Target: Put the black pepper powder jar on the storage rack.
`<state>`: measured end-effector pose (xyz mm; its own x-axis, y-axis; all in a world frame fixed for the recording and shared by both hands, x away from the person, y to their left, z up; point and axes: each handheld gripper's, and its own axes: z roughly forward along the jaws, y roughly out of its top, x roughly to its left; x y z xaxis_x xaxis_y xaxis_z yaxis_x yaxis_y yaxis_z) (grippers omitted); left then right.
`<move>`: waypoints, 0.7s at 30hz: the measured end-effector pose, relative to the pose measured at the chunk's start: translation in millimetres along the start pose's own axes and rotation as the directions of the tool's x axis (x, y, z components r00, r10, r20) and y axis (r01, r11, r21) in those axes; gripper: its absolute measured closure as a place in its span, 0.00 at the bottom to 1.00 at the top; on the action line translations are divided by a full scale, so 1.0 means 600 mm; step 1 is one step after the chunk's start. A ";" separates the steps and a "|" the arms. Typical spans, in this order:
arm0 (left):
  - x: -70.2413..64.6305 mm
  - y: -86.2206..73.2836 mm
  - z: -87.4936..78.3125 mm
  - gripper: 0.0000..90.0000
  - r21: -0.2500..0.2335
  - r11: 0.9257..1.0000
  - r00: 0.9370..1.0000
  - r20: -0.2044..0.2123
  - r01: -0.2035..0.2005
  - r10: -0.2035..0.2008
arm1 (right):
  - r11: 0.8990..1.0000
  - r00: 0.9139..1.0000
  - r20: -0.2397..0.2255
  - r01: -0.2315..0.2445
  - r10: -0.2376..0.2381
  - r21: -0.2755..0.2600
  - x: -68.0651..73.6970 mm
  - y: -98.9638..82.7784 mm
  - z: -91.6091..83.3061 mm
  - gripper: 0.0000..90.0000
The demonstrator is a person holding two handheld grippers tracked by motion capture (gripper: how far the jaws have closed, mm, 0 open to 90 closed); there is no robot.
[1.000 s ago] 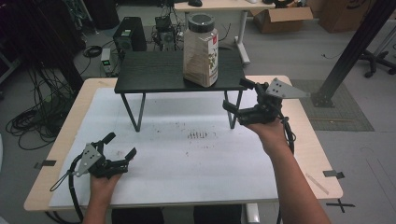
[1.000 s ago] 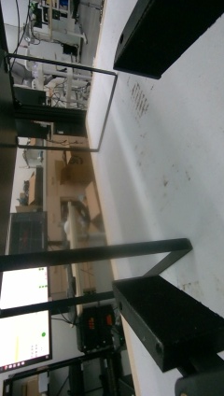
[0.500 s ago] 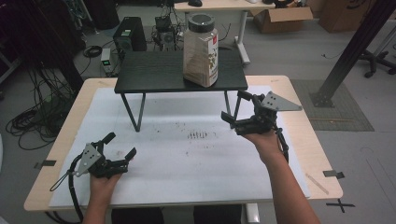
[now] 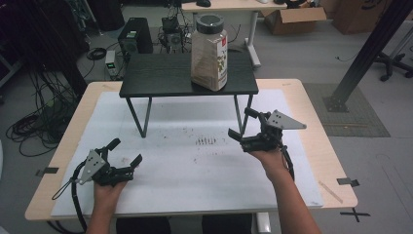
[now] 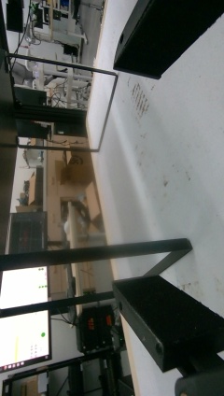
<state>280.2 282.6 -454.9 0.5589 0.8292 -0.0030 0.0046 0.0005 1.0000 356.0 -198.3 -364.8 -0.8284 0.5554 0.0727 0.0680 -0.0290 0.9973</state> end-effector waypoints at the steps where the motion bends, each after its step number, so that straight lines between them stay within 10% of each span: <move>1: 0.000 0.000 0.000 0.00 0.000 1.000 1.000 0.000 0.000 0.000 | 1.000 1.000 0.002 -0.004 0.004 0.001 0.000 -0.005 0.000 0.00; 21: 0.000 0.000 0.000 0.00 -0.001 1.000 1.000 0.000 -0.001 0.001 | 0.999 0.999 0.035 -0.033 0.032 0.042 0.004 -0.077 0.000 0.00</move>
<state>280.0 282.7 -455.0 0.5586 0.8294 -0.0021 0.0029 0.0005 1.0000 350.8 -195.6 -410.6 -0.8058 0.5831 0.1037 0.1189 -0.0123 0.9928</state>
